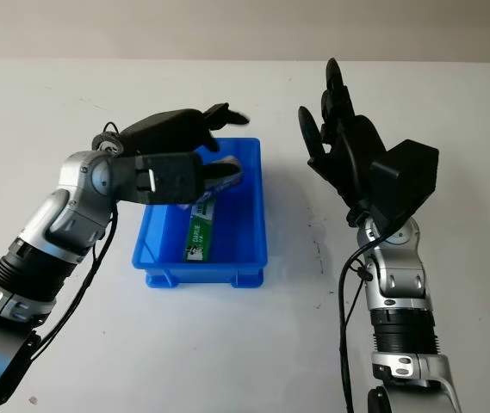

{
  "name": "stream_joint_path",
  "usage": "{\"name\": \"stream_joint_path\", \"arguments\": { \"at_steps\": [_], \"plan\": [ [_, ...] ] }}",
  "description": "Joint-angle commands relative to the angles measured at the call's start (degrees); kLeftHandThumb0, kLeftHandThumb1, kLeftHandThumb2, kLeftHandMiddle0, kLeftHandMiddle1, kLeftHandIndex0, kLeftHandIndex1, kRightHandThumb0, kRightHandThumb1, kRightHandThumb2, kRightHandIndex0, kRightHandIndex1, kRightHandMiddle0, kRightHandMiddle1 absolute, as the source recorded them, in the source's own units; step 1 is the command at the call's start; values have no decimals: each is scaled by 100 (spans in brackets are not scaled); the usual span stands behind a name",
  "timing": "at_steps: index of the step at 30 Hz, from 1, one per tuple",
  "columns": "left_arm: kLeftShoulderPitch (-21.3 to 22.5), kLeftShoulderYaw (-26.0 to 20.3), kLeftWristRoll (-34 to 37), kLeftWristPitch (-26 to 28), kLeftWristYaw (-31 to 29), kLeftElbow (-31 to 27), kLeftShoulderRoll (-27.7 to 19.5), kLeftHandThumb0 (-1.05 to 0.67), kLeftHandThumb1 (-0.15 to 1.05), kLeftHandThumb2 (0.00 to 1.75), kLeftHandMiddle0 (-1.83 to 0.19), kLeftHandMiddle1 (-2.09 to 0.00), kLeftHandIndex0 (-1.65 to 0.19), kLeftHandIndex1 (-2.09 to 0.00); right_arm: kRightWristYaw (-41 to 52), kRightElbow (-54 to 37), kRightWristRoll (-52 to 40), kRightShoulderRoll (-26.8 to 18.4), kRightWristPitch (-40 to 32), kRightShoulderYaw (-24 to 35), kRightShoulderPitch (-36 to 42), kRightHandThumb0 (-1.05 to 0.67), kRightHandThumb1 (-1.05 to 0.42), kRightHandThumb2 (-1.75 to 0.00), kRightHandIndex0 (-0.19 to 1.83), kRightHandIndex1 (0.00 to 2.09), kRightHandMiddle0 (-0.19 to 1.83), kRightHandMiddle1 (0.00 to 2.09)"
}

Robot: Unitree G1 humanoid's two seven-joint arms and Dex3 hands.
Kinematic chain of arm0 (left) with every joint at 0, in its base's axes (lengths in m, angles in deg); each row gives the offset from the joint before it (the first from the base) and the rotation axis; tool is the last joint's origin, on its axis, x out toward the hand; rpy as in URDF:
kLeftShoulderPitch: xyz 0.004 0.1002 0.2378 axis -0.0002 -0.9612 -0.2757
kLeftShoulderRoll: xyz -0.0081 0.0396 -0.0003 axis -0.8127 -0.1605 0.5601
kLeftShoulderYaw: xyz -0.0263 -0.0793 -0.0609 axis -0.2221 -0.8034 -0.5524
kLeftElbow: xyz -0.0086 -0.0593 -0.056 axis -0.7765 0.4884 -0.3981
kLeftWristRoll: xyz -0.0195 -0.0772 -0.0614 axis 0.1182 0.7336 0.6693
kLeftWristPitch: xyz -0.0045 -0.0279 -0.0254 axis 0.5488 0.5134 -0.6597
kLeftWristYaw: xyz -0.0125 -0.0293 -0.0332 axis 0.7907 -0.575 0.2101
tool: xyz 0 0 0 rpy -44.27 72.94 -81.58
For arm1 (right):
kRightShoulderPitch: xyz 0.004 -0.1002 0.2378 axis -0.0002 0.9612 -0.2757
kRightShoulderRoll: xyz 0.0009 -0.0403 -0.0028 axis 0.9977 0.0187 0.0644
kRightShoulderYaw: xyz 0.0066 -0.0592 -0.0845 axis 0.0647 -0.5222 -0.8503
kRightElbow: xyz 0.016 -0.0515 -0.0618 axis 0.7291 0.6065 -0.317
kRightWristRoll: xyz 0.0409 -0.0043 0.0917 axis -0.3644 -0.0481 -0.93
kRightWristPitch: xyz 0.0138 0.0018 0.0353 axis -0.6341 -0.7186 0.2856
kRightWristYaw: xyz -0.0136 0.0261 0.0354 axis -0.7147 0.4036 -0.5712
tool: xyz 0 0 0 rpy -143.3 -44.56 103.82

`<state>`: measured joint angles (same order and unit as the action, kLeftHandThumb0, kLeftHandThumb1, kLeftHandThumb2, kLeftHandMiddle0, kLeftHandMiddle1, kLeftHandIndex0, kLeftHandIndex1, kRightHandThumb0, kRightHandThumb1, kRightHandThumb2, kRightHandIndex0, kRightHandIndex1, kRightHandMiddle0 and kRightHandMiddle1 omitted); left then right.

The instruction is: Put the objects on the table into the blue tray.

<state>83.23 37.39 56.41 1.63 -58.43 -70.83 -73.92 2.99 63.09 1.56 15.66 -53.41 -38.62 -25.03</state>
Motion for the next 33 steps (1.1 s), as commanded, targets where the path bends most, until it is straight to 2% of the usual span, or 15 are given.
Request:
{"name": "stream_joint_path", "arguments": {
  "at_steps": [1,7,11,16,19,25,27,33],
  "plan": [
    [10,-216,164,59,39,-195,55,-65,105,52,18,-7,18,-10,4,-93,0,-32,58,23,19,-65,-105,-52,-19,0,-19,0],
    [-72,-615,714,189,251,-439,240,-69,105,55,16,-6,19,-8,23,-120,-2,-41,23,17,32,-65,-105,-53,-19,0,-19,0],
    [-183,-1114,1364,297,518,-639,532,-73,105,52,12,-7,17,-9,29,-107,-14,-20,17,12,13,-66,-105,-53,-19,0,-19,0],
    [-501,-1880,2136,-387,1381,-714,926,-67,105,60,11,-6,11,-11,-8,-107,6,11,-4,-16,-12,-67,-105,-52,-19,0,-19,0],
    [-679,-2301,2613,-521,1740,-742,1103,-65,105,61,12,-5,13,-10,-29,-107,10,24,-16,-26,-26,-67,-105,-52,-19,0,-19,0],
    [-1151,-2868,3131,-768,1813,-833,796,-73,105,63,19,-3,19,-1,-72,-125,17,28,-45,-26,-50,-68,-105,-52,-19,0,-19,0],
    [-1343,-3065,3379,-671,1750,-1009,700,-71,105,64,19,-1,19,0,-67,-139,8,23,-73,-30,-52,-68,-105,-52,-19,0,-19,0],
    [-1971,-3484,3481,-464,1951,-1344,420,-68,105,69,19,-1,19,0,-92,-127,-17,43,-101,-6,-66,-68,-105,-53,-19,0,-19,0]
  ]
}}
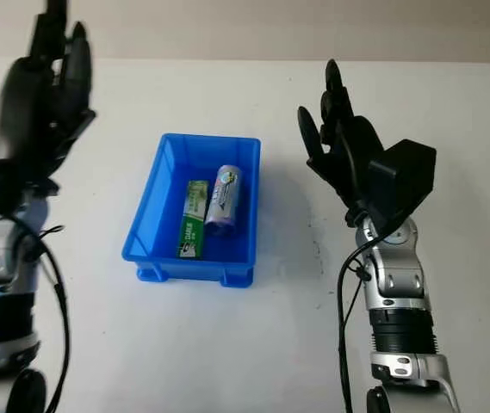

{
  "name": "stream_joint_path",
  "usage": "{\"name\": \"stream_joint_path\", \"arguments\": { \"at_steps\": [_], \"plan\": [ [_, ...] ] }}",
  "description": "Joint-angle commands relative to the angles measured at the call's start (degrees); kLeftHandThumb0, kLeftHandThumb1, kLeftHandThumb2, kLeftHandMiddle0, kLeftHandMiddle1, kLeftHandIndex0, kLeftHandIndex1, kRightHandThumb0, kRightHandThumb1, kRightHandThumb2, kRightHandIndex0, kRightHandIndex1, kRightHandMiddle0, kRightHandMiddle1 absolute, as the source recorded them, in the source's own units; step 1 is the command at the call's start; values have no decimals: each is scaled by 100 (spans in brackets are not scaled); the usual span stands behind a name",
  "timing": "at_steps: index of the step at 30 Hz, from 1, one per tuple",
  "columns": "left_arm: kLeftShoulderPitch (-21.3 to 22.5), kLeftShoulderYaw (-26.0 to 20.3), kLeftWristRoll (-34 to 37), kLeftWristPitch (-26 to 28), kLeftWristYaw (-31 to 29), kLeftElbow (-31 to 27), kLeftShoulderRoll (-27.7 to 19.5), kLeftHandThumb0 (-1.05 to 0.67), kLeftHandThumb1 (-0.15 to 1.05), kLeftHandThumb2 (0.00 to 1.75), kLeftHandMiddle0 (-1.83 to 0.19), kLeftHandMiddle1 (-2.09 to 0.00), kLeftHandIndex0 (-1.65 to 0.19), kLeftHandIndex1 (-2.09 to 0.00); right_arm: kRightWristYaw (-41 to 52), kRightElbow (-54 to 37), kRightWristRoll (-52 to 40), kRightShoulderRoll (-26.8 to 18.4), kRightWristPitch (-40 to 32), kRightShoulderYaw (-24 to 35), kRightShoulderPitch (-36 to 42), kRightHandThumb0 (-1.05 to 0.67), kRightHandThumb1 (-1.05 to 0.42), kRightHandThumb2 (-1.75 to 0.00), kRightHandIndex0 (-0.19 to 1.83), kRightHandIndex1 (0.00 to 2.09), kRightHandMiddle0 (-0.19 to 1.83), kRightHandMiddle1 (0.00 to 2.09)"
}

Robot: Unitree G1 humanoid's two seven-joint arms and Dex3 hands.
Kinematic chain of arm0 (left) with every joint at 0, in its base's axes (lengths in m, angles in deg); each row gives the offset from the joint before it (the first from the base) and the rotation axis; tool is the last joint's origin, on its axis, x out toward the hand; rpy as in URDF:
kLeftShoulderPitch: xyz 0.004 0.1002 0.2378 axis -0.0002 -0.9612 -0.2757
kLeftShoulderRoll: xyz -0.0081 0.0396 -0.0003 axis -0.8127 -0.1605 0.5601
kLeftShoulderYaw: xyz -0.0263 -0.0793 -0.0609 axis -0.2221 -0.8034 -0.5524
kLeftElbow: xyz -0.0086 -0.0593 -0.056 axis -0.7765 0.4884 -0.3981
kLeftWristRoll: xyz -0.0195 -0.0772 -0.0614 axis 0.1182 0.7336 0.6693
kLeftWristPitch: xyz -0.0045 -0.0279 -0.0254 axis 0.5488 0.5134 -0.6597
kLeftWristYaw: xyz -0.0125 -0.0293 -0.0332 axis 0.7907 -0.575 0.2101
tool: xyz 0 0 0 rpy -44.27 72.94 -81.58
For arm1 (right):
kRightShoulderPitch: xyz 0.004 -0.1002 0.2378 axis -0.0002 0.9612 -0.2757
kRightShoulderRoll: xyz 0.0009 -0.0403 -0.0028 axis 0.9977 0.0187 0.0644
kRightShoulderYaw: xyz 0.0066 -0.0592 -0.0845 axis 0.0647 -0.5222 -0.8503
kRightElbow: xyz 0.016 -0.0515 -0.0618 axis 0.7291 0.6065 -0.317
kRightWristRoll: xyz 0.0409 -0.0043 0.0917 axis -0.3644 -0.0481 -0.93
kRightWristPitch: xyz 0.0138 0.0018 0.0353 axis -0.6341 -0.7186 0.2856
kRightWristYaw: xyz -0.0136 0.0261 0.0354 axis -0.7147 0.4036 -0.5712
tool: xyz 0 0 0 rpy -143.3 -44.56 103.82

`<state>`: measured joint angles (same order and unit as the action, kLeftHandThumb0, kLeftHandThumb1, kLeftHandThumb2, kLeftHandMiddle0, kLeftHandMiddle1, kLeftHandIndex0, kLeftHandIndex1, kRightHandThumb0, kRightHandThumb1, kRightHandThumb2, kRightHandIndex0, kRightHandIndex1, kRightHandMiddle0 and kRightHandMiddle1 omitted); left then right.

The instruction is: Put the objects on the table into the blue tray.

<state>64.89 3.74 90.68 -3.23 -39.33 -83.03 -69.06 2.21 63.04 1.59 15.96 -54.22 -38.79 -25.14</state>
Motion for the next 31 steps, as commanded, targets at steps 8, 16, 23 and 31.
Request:
{"name": "stream_joint_path", "arguments": {
  "at_steps": [8,16,23,31],
  "plan": [
    [-662,-447,225,-183,33,66,-259,-70,105,72,19,-2,19,-1,-241,-28,22,54,-95,40,-125,-72,-105,-54,-19,0,-19,0],
    [-747,-279,317,-388,255,410,130,-73,105,77,19,-4,19,0,-353,59,-37,109,-157,71,-158,-72,-105,-59,-19,0,-19,0],
    [-650,-68,359,-489,237,571,306,-75,105,75,19,-5,18,-1,-348,25,-74,109,-184,91,-100,-68,-105,-62,-19,0,-19,0],
    [-622,50,444,-497,174,536,307,-75,105,72,18,-5,19,0,-380,-129,-78,115,-273,102,-31,-68,-105,-61,-19,0,-19,0]
  ]
}}
